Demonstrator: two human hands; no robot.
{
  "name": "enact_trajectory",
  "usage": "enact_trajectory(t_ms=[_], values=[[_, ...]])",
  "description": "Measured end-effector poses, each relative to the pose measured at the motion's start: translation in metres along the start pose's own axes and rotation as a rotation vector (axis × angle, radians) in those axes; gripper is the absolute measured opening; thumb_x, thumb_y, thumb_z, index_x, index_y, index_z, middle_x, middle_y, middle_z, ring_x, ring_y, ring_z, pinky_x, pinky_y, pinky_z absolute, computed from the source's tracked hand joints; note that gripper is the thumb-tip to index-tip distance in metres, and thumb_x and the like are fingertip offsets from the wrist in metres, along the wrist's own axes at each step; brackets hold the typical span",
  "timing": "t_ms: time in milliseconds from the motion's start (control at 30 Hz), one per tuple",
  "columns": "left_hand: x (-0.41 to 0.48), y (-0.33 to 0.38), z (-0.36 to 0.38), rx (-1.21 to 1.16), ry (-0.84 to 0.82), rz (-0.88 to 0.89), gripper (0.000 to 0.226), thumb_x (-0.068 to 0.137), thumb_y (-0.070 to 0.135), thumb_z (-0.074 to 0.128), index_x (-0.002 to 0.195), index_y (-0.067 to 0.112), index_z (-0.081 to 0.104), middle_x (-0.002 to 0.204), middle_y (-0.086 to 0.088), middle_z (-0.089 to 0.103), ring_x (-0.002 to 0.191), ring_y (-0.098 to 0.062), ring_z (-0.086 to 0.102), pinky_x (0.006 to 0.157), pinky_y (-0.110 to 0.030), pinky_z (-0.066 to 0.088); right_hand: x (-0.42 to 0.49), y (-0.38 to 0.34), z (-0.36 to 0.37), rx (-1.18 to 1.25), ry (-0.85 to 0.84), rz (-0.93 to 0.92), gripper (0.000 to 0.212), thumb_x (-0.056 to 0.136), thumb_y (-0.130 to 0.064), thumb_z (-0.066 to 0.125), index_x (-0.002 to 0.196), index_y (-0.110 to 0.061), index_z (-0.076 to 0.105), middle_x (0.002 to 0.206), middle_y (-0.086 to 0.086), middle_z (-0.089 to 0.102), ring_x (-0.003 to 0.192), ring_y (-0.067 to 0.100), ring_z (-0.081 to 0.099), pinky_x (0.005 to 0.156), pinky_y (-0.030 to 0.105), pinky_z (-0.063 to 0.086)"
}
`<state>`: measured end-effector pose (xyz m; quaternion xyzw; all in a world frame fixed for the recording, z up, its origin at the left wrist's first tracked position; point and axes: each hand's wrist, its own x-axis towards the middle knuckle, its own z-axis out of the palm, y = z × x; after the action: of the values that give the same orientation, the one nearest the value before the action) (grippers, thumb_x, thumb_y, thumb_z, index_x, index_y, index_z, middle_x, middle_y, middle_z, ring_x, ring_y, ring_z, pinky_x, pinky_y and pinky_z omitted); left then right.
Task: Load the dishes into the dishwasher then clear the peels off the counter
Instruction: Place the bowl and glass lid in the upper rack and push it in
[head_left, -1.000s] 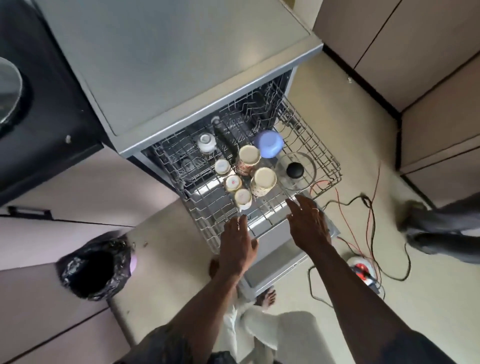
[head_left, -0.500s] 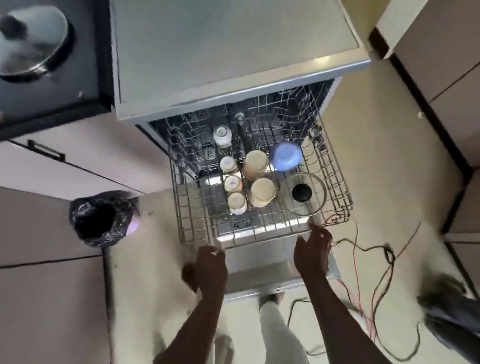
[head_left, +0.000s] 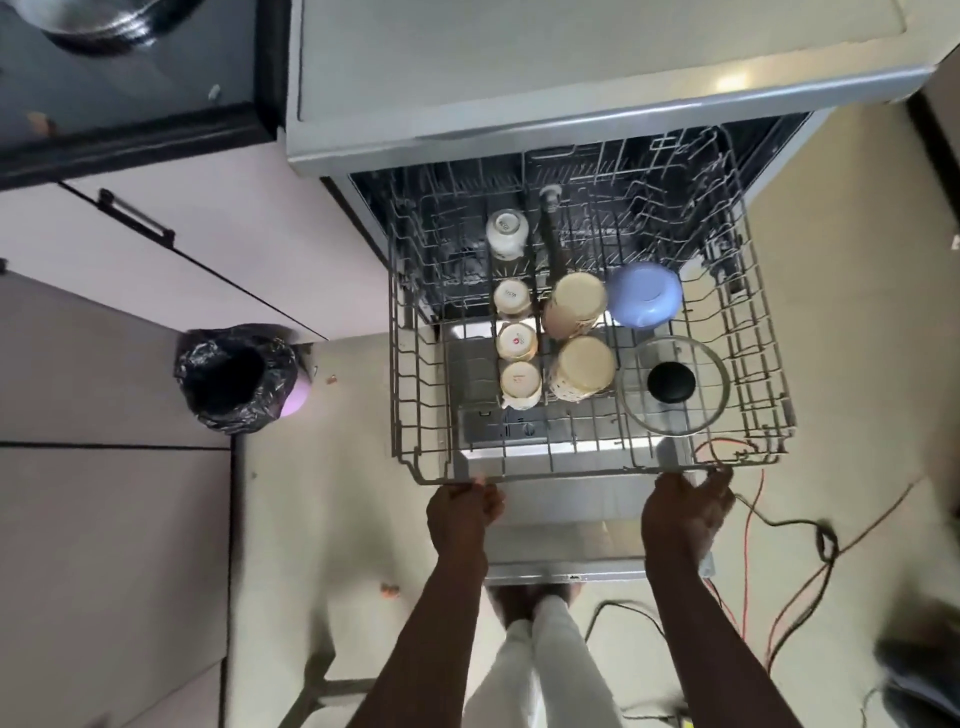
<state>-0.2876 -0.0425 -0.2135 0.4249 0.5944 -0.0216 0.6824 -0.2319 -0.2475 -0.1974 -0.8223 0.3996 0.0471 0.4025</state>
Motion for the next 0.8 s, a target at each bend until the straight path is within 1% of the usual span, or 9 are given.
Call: enact_trajectory(t_ms=[33, 100, 167, 267, 367, 467, 600, 700, 800], values=[[0.003, -0.001, -0.002, -0.010, -0.007, 0.001, 0.020, 0.095, 0.000, 0.065, 0.108, -0.015, 0.063, 0.090, -0.026, 0.069, 0.065, -0.024, 0.070, 0.055, -0.027, 0.058, 0.001, 0.001, 0.001, 0.016, 0.013, 0.002, 0.061, 0.102, -0.017, 0.049, 0.155, 0.001, 0.025, 0.151, 0.025, 0.038, 0.140, 0.038, 0.034, 0.113, 0.048, 0.030], [0.009, -0.003, -0.002, -0.025, -0.013, 0.010, 0.019, 0.093, -0.001, 0.067, 0.108, -0.014, 0.064, 0.093, -0.026, 0.069, 0.065, -0.024, 0.071, 0.057, -0.028, 0.059, 0.006, 0.000, 0.003, 0.029, 0.019, 0.004, 0.057, 0.102, -0.020, 0.052, 0.152, 0.000, 0.033, 0.146, 0.025, 0.044, 0.136, 0.040, 0.039, 0.110, 0.046, 0.034], [0.015, -0.008, -0.001, -0.009, 0.017, 0.028, 0.016, 0.092, 0.000, 0.069, 0.105, -0.010, 0.065, 0.095, -0.026, 0.070, 0.066, -0.024, 0.071, 0.062, -0.031, 0.060, 0.010, -0.001, 0.003, 0.018, 0.013, 0.018, 0.053, 0.101, -0.015, 0.051, 0.149, 0.002, 0.037, 0.147, 0.025, 0.045, 0.136, 0.040, 0.041, 0.109, 0.042, 0.034], [0.015, -0.012, 0.005, -0.027, 0.061, 0.028, 0.008, 0.091, -0.003, 0.069, 0.098, -0.004, 0.066, 0.093, -0.021, 0.070, 0.066, -0.021, 0.069, 0.068, -0.032, 0.061, 0.010, -0.006, 0.005, 0.024, 0.008, 0.037, 0.055, 0.100, -0.013, 0.050, 0.152, 0.001, 0.035, 0.153, 0.019, 0.041, 0.139, 0.036, 0.040, 0.110, 0.038, 0.033], [0.010, -0.008, 0.011, -0.071, 0.079, 0.022, 0.011, 0.092, -0.007, 0.065, 0.102, -0.004, 0.064, 0.093, -0.016, 0.069, 0.067, -0.020, 0.070, 0.064, -0.027, 0.061, 0.009, -0.008, 0.009, 0.050, -0.009, 0.049, 0.064, 0.101, -0.022, 0.057, 0.154, -0.001, 0.029, 0.157, 0.017, 0.034, 0.141, 0.033, 0.039, 0.109, 0.033, 0.033], [0.010, -0.006, 0.014, -0.086, 0.090, 0.011, 0.011, 0.092, -0.006, 0.065, 0.103, -0.005, 0.066, 0.094, -0.015, 0.071, 0.069, -0.021, 0.072, 0.062, -0.024, 0.059, 0.011, -0.013, 0.011, 0.053, -0.023, 0.079, 0.068, 0.101, -0.024, 0.054, 0.158, -0.004, 0.022, 0.156, 0.017, 0.030, 0.143, 0.036, 0.035, 0.112, 0.042, 0.033], [0.013, -0.009, 0.017, -0.071, 0.112, 0.031, 0.007, 0.091, -0.007, 0.066, 0.097, -0.004, 0.065, 0.095, -0.020, 0.070, 0.065, -0.019, 0.073, 0.065, -0.027, 0.060, 0.015, -0.014, 0.012, 0.100, -0.012, 0.088, 0.067, 0.099, -0.017, 0.056, 0.157, -0.003, 0.024, 0.156, 0.017, 0.032, 0.142, 0.036, 0.036, 0.109, 0.043, 0.034], [0.012, -0.011, 0.016, -0.039, 0.140, 0.036, 0.008, 0.090, -0.008, 0.066, 0.099, -0.008, 0.066, 0.090, -0.018, 0.072, 0.071, -0.024, 0.073, 0.072, -0.031, 0.060, 0.014, -0.012, 0.010, 0.099, -0.005, 0.073, 0.066, 0.100, -0.017, 0.056, 0.157, -0.003, 0.025, 0.154, 0.017, 0.033, 0.140, 0.035, 0.037, 0.108, 0.043, 0.034], [0.010, -0.011, 0.017, -0.028, 0.160, 0.083, 0.005, 0.090, -0.006, 0.068, 0.090, -0.001, 0.068, 0.082, -0.014, 0.074, 0.071, -0.024, 0.075, 0.082, -0.035, 0.058, 0.015, -0.007, 0.013, 0.134, 0.022, 0.048, 0.065, 0.099, -0.012, 0.056, 0.157, -0.004, 0.027, 0.153, 0.018, 0.034, 0.138, 0.035, 0.038, 0.107, 0.041, 0.034]])
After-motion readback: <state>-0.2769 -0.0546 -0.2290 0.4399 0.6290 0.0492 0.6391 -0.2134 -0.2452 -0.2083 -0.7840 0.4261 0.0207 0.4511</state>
